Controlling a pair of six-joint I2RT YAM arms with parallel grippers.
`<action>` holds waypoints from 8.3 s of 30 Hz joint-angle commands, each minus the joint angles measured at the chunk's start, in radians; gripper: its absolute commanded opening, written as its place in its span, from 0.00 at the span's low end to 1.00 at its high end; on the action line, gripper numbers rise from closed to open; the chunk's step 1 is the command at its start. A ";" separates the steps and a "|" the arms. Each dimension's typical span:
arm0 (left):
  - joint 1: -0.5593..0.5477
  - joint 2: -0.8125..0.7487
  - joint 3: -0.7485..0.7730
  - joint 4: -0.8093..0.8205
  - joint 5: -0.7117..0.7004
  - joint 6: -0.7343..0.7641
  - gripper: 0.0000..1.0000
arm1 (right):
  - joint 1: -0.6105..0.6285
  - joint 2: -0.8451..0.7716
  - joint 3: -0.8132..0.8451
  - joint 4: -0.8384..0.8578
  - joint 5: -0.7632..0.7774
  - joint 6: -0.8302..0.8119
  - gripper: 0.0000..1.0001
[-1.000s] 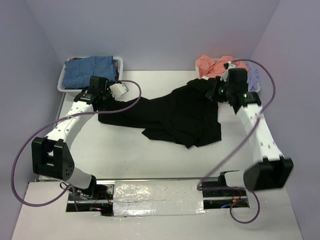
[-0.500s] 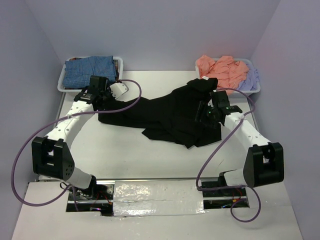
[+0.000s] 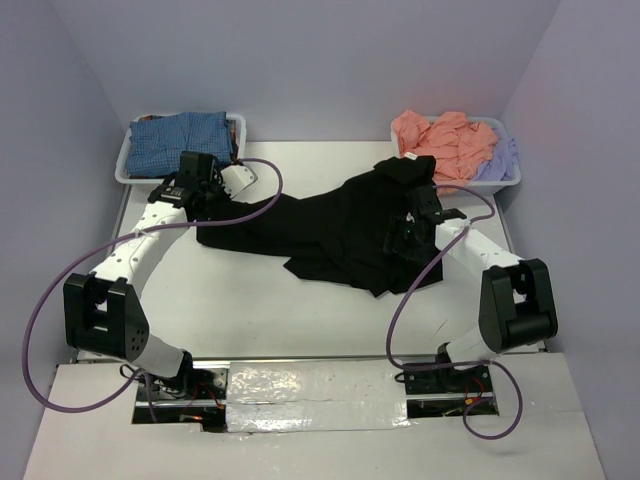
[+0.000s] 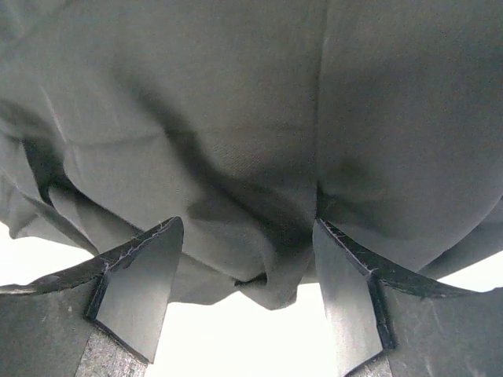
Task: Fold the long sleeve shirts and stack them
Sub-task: Flatten the shirt out
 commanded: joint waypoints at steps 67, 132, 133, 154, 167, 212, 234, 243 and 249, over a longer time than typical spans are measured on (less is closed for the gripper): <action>-0.032 -0.444 -0.437 -0.546 0.152 0.478 0.00 | -0.181 -0.894 0.090 -0.485 -0.341 -0.035 0.00; 0.222 0.237 0.181 -0.293 0.000 -0.254 0.60 | -0.104 0.121 0.592 -0.065 -0.028 -0.094 0.75; 0.235 0.218 0.191 -0.319 0.032 -0.254 0.61 | -0.104 0.103 0.583 -0.082 0.021 -0.101 0.77; 0.212 0.203 -0.206 -0.232 0.128 -0.136 0.65 | -0.112 -0.074 -0.184 0.094 -0.051 0.026 0.84; 0.218 0.036 -0.375 -0.206 -0.029 0.101 0.00 | -0.123 -0.338 -0.342 -0.035 -0.037 0.098 0.00; 0.210 -0.007 -0.329 -0.239 0.000 0.137 0.03 | 0.100 0.031 0.378 -0.159 0.089 0.007 0.71; 0.209 -0.033 -0.369 -0.224 0.017 0.115 0.00 | -0.181 -0.089 -0.267 0.282 -0.074 0.405 0.88; 0.210 -0.036 -0.371 -0.215 0.010 0.106 0.00 | -0.213 -0.060 -0.319 0.318 -0.040 0.460 0.55; 0.244 -0.055 -0.378 -0.233 -0.003 0.123 0.00 | -0.264 -0.130 -0.387 0.305 -0.008 0.420 0.00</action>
